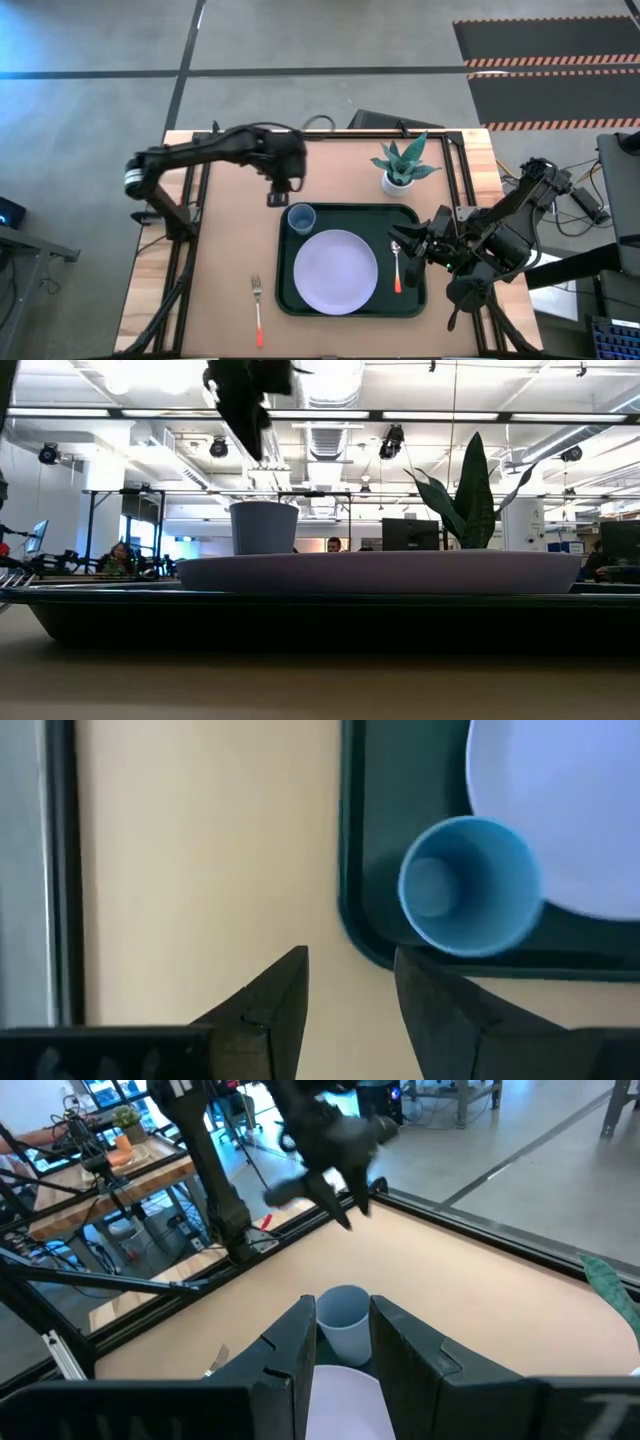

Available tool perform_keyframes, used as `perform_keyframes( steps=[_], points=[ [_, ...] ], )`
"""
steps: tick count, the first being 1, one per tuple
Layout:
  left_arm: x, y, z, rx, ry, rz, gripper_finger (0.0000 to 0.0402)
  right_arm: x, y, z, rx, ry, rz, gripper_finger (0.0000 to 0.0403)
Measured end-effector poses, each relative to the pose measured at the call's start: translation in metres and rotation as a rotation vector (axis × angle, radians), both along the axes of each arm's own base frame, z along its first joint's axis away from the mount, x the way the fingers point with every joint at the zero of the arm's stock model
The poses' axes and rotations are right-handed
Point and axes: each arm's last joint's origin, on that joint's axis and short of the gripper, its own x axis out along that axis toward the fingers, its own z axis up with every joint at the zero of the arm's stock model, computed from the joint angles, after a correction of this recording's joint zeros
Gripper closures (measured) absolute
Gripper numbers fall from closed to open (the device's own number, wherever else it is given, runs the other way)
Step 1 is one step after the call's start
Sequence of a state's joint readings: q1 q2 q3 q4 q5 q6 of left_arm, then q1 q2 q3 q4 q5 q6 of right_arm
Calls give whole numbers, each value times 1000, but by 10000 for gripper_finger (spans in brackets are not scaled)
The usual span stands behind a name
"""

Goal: Pick and place plate/cup/fork/spoon on tray
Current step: Put the orange fork on the dark green serving tray to the left of the orange spoon

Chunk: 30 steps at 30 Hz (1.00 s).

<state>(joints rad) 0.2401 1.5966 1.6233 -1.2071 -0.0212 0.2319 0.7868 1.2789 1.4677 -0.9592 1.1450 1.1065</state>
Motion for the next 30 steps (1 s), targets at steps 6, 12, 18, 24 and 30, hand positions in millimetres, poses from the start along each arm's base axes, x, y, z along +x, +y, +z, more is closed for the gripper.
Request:
perform_keyframes(
  steps=[6,12,18,24,30],
  points=[
    [-51,-12,28,-81,-85,254,269,0,0,0,-17,9,5,317],
    [-93,-22,24,-163,-165,448,269,0,0,0,-44,25,15,317],
    [-125,-34,-16,-319,-79,610,269,0,0,0,-53,30,18,317],
    [-147,-53,-70,-510,72,743,269,0,0,0,-54,31,19,317],
    [-150,-77,-95,-612,55,863,269,-2,-2,2,-81,45,31,317]
  ],
)
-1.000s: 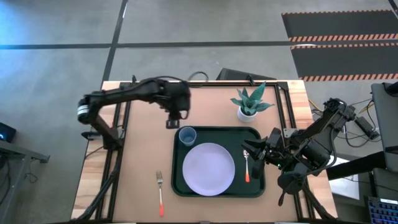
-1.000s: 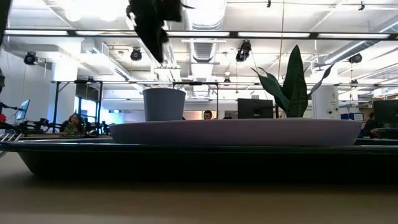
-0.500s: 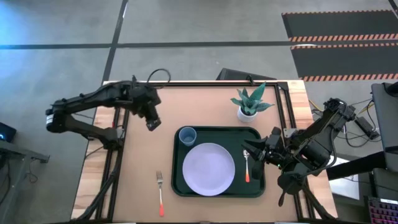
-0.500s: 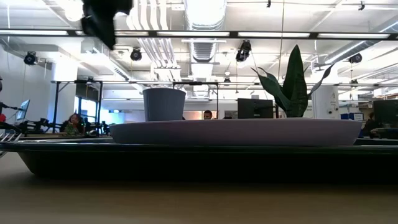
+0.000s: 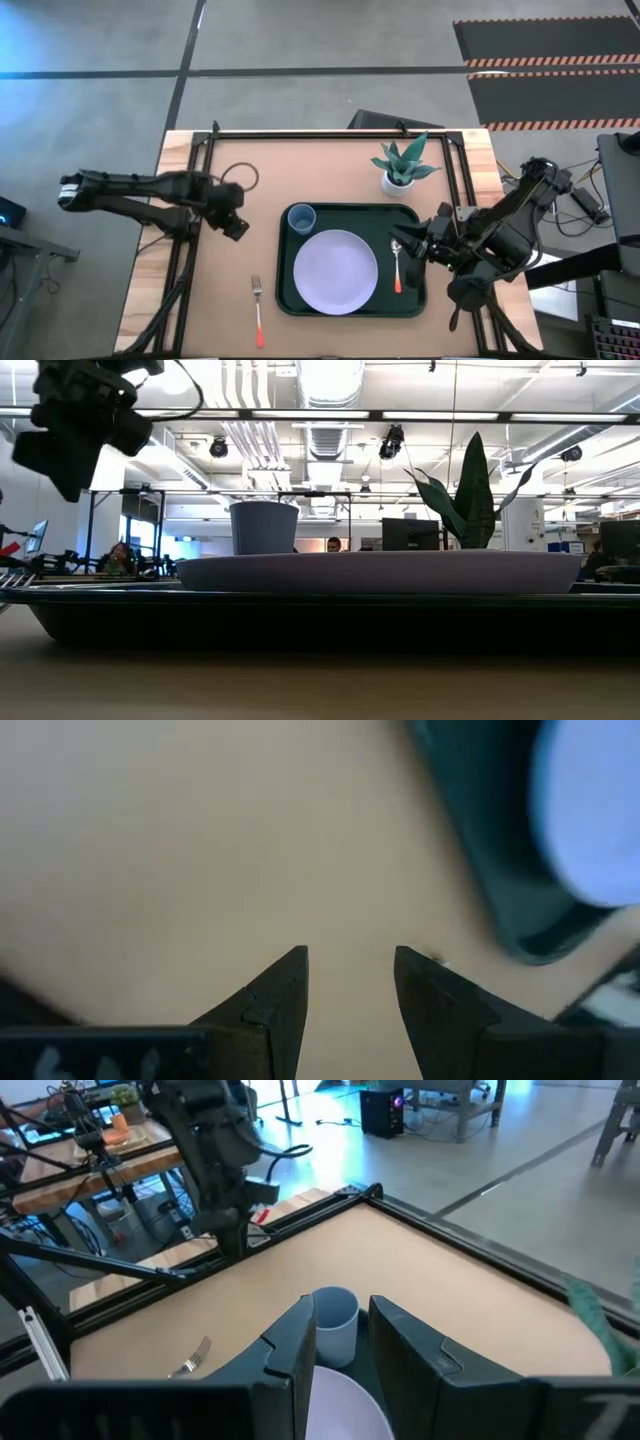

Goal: Pick and place plate/cup/fork/spoon on tray
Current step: Put the orange fork on the dark green serving tray to the left of the orange spoon

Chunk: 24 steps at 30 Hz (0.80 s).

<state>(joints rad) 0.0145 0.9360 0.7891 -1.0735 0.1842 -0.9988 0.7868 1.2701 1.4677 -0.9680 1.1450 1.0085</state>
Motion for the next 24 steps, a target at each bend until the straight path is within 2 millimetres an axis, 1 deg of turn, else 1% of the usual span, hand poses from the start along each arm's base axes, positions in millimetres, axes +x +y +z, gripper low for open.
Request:
perform_keyframes(
  steps=[4,7,11,16,21,24],
  points=[
    [11,-18,-3,6,-96,114,269,-7,-7,8,-30,6,21,316],
    [18,-34,-5,22,-128,174,269,-17,-16,18,-19,0,46,316],
    [28,-58,-16,-7,-87,220,269,-30,-29,29,-12,9,90,316],
    [46,-97,-31,-71,-32,253,269,-44,-43,36,-29,32,122,316],
    [67,-134,-33,-119,16,278,269,-52,-50,37,-48,65,136,316],
    [74,-152,-33,-149,81,298,269,-55,-53,36,-59,82,140,317]
  ],
)
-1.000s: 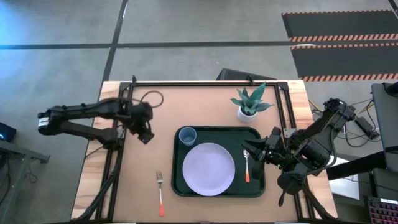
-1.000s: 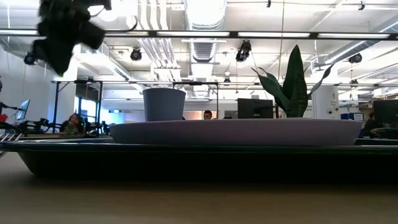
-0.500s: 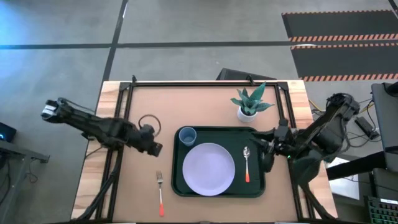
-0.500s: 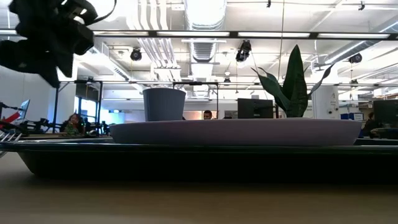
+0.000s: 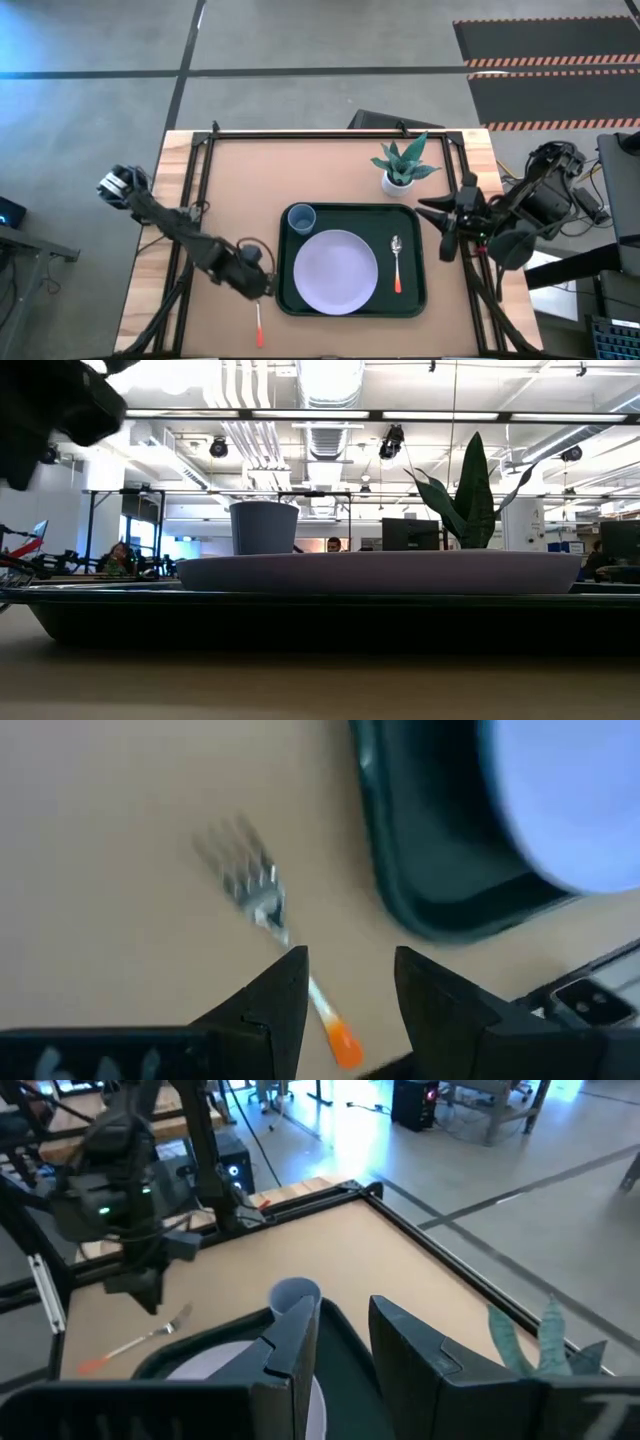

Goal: Pick and place plate/cup/fork/spoon on tray
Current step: Put the orange fork on the dark green serving tray to the left of the orange spoon

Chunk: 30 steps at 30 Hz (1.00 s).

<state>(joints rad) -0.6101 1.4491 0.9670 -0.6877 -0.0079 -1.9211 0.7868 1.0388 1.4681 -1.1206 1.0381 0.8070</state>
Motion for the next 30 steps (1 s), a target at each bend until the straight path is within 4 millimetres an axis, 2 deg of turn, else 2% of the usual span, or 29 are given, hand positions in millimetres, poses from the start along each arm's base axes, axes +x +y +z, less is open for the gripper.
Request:
perform_keyframes(
  steps=[5,12,18,30],
  points=[
    [2,-25,-5,-40,156,62,269,-2,-1,-1,-3,30,30,316],
    [10,-52,-12,-82,225,182,269,-3,-1,-3,-24,71,51,317],
    [21,-61,-18,-94,229,225,269,-3,0,-5,-12,115,102,317],
    [25,-66,-43,-68,325,264,269,-3,1,-5,-32,147,148,317]
  ],
)
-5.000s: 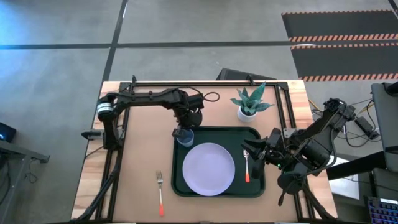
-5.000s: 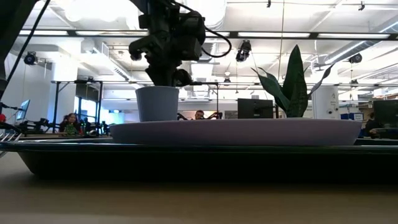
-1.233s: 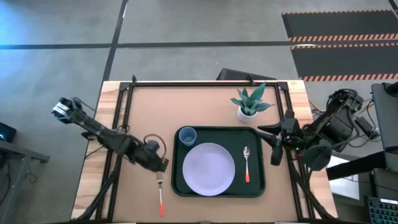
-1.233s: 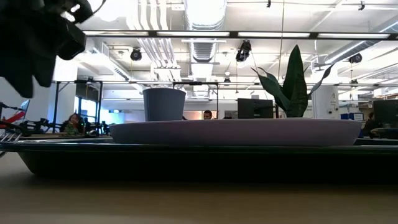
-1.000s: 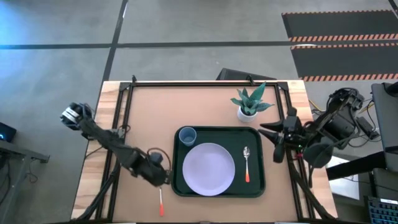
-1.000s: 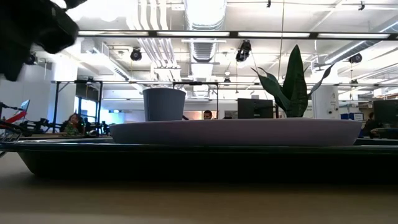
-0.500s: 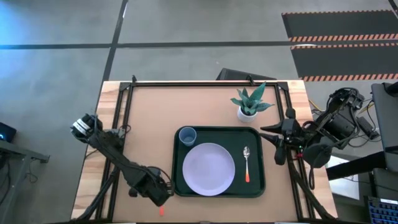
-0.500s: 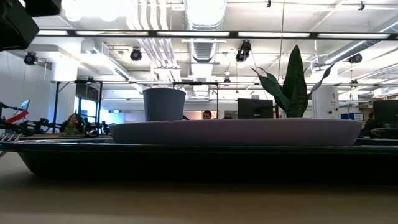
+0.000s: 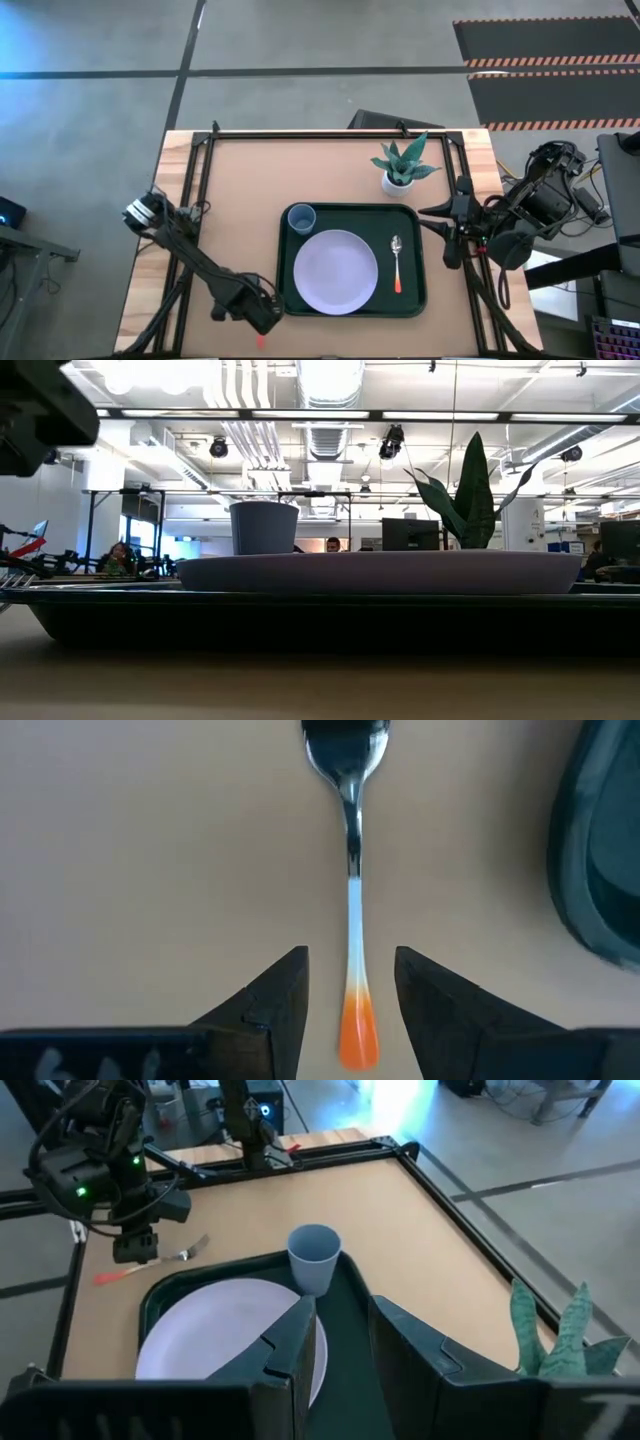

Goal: Pick and place plate/cup/fork/spoon on tray
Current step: Put the orange fork on the dark green serving tray to the left of the orange spoon

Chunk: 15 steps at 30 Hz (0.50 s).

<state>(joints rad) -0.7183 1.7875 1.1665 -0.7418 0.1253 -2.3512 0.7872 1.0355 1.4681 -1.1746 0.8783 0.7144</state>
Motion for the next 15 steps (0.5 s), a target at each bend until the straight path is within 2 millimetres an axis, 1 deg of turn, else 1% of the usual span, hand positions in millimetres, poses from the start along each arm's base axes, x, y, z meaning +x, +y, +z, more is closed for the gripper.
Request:
perform_keyframes(
  steps=[7,12,15],
  points=[
    [4,0,-10,22,19,33,269,0,0,0,-14,3,9,317],
    [10,3,-17,91,-57,66,269,0,0,0,-16,4,9,317],
    [12,5,-19,98,-60,69,269,0,0,0,-16,4,9,317]
  ],
)
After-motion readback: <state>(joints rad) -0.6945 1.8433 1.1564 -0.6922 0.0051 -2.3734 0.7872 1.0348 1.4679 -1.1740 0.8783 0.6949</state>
